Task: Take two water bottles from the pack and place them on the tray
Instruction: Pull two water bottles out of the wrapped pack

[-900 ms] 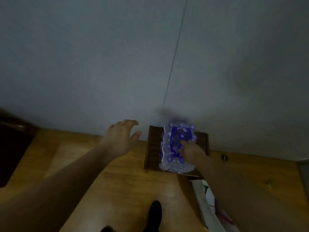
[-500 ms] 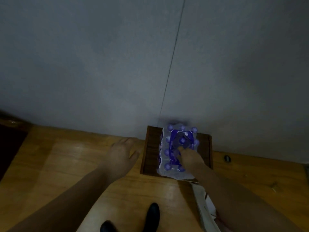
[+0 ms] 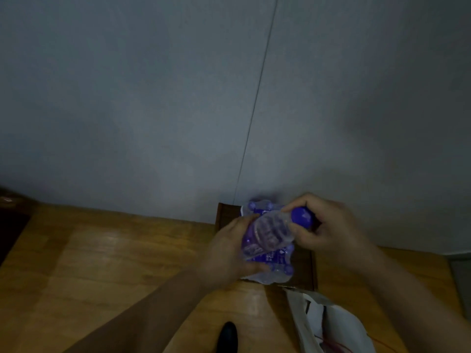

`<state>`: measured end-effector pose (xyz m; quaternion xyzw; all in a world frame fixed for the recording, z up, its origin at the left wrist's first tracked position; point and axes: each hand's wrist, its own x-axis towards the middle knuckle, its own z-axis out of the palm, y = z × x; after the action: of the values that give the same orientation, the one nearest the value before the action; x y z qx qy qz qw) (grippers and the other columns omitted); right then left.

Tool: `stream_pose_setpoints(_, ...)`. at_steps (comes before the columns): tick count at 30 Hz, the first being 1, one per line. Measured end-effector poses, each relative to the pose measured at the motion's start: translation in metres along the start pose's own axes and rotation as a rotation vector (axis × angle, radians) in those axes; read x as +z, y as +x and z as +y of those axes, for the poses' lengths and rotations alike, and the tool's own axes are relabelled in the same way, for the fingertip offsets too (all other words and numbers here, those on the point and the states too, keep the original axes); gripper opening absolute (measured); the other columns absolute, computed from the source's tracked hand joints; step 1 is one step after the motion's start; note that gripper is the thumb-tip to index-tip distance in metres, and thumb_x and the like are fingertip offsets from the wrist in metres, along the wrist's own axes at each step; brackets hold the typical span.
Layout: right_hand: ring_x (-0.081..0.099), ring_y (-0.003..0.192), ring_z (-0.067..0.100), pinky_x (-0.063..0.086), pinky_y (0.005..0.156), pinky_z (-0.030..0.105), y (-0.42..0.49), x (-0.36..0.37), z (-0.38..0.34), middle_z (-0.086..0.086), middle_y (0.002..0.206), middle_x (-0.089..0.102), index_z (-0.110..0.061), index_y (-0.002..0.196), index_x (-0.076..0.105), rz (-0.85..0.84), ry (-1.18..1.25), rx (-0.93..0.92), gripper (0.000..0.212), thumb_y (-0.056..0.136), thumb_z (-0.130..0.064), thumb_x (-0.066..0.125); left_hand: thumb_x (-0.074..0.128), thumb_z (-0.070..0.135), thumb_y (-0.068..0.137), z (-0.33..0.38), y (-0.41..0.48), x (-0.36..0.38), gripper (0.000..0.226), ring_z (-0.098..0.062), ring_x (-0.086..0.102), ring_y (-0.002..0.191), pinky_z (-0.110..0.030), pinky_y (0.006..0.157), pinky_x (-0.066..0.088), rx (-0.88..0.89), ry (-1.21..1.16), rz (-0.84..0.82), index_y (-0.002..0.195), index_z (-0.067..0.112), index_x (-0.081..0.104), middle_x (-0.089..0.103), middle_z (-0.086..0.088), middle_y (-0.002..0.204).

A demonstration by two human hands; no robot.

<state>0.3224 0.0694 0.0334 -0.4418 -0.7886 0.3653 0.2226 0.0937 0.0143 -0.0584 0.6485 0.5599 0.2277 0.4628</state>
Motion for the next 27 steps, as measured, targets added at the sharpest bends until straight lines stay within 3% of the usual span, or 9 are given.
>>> stream_pose_setpoints(3,0.067,0.08,0.001,0.05,0.062,0.01,0.021,0.001,0.006,-0.015,0.094,0.069,-0.033,0.112,0.065,-0.068,0.25,-0.03,0.023,0.089,-0.034,0.063,0.087,0.06,0.064,0.001,-0.002,-0.007,0.075,0.003,0.068,0.103,-0.025,0.084,0.062,-0.019,-0.083,0.129,0.128,0.046,0.05,0.071,0.017,0.115)
stream_pose_setpoints(5,0.064,0.069,0.005,0.047,0.059,0.017,0.04,0.021,0.043,-0.009,0.083,0.067,-0.033,0.117,0.064,-0.038,0.305,0.1,0.023,0.097,-0.037,0.054,0.088,0.054,0.067,-0.008,-0.009,-0.012,0.068,-0.001,0.071,0.1,-0.031,0.084,0.064,-0.047,-0.122,0.182,0.125,0.043,0.054,0.073,0.014,0.111)
stream_pose_setpoints(7,0.068,0.086,0.02,0.044,0.069,0.027,0.056,0.054,0.102,-0.001,0.095,0.071,-0.029,0.117,0.063,0.002,0.034,0.276,0.025,0.102,-0.041,0.047,0.09,0.048,0.068,-0.019,-0.018,-0.018,0.064,0.001,0.07,0.101,-0.024,0.082,0.062,-0.052,-0.147,0.219,0.119,0.058,0.052,0.071,0.02,0.113)
stream_pose_setpoints(9,0.062,0.113,0.031,0.04,0.084,0.031,0.058,0.097,0.159,0.014,0.125,0.066,-0.015,0.135,0.056,-0.168,-0.365,0.421,0.039,0.103,-0.036,0.048,0.089,0.051,0.065,-0.026,-0.027,-0.023,0.063,0.004,0.069,0.101,-0.014,0.079,0.058,-0.062,-0.152,0.261,0.112,0.068,0.051,0.067,0.028,0.114)
stream_pose_setpoints(12,0.058,0.121,0.033,0.044,0.097,0.036,0.051,0.15,0.203,0.017,0.139,0.057,-0.013,0.148,0.039,-0.422,-0.509,0.547,0.049,0.103,-0.031,0.047,0.088,0.058,0.061,-0.041,-0.039,-0.029,0.065,0.0,0.071,0.1,-0.022,0.08,0.062,-0.106,-0.153,0.301,0.117,0.052,0.055,0.071,0.021,0.111)
stream_pose_setpoints(15,0.062,0.114,0.033,0.05,0.094,0.041,0.056,0.171,0.214,0.02,0.134,0.059,-0.013,0.151,0.029,-0.436,-0.556,0.574,0.052,0.103,-0.03,0.041,0.087,0.055,0.063,-0.052,-0.049,-0.035,0.066,0.001,0.07,0.102,-0.025,0.084,0.062,-0.111,-0.135,0.318,0.12,0.052,0.053,0.069,0.023,0.115)
stream_pose_setpoints(20,0.065,0.105,0.033,0.051,0.089,0.041,0.059,0.166,0.214,0.018,0.122,0.065,-0.015,0.136,0.042,-0.321,-0.531,0.553,0.037,0.102,-0.029,0.046,0.091,0.047,0.065,-0.057,-0.065,-0.047,0.07,-0.002,0.071,0.103,-0.033,0.084,0.063,-0.149,-0.131,0.384,0.126,0.046,0.055,0.072,0.019,0.114)
stream_pose_setpoints(25,0.069,0.069,0.031,0.053,0.06,0.04,0.04,0.129,0.179,0.011,0.082,0.071,-0.022,0.105,0.048,-0.137,-0.573,0.439,0.014,0.099,-0.033,0.055,0.089,0.054,0.063,-0.053,-0.088,-0.067,0.074,-0.001,0.071,0.101,-0.028,0.082,0.063,-0.159,-0.12,0.436,0.127,0.047,0.053,0.071,0.017,0.112)
stream_pose_setpoints(27,0.066,0.059,0.031,0.048,0.052,0.037,0.035,0.102,0.145,0.006,0.068,0.066,-0.033,0.092,0.04,-0.023,-0.536,0.352,0.022,0.094,-0.035,0.062,0.089,0.053,0.064,-0.05,-0.103,-0.079,0.073,-0.002,0.07,0.102,-0.026,0.081,0.063,-0.149,-0.131,0.457,0.127,0.051,0.052,0.07,0.019,0.113)
